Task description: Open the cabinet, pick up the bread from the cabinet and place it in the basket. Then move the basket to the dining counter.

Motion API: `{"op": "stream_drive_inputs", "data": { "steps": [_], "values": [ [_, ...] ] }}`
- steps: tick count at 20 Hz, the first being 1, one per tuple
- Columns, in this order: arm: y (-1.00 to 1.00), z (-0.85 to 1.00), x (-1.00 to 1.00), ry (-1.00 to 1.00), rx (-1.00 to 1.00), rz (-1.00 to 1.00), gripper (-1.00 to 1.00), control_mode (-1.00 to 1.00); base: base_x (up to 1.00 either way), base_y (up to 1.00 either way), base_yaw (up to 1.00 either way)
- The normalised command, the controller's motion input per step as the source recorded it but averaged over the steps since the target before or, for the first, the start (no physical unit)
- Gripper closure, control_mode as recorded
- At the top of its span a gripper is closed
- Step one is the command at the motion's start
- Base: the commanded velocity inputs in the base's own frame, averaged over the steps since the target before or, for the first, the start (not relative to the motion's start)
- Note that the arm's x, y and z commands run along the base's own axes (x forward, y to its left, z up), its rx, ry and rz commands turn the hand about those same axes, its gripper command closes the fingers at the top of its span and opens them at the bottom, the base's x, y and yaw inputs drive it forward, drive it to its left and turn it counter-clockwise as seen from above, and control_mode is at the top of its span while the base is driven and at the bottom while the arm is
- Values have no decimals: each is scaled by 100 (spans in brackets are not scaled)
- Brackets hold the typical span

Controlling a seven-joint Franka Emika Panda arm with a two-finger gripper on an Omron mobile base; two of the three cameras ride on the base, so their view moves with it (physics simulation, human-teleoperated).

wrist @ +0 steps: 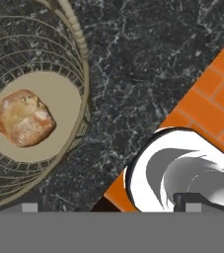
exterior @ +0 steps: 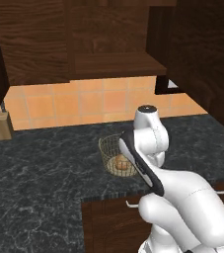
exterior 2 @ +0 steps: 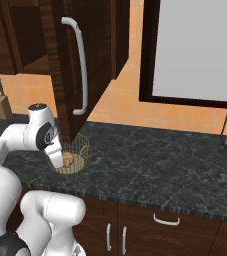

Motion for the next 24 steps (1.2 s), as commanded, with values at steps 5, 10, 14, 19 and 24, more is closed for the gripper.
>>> {"op": "stream_drive_inputs", "data": {
  "steps": [5,10,14,19,24],
  "values": [
    [-7,-14,22,3,0,0,-100,-100,0,0,0],
    [0,-21,25,2,3,0,-100,-100,0,0,0],
    [0,-19,25,0,2,0,-100,-100,0,0,0],
    [0,-23,19,0,0,0,-100,-100,0,0,0],
    [3,-37,23,0,0,0,-100,-100,0,0,0]
  ]
}}
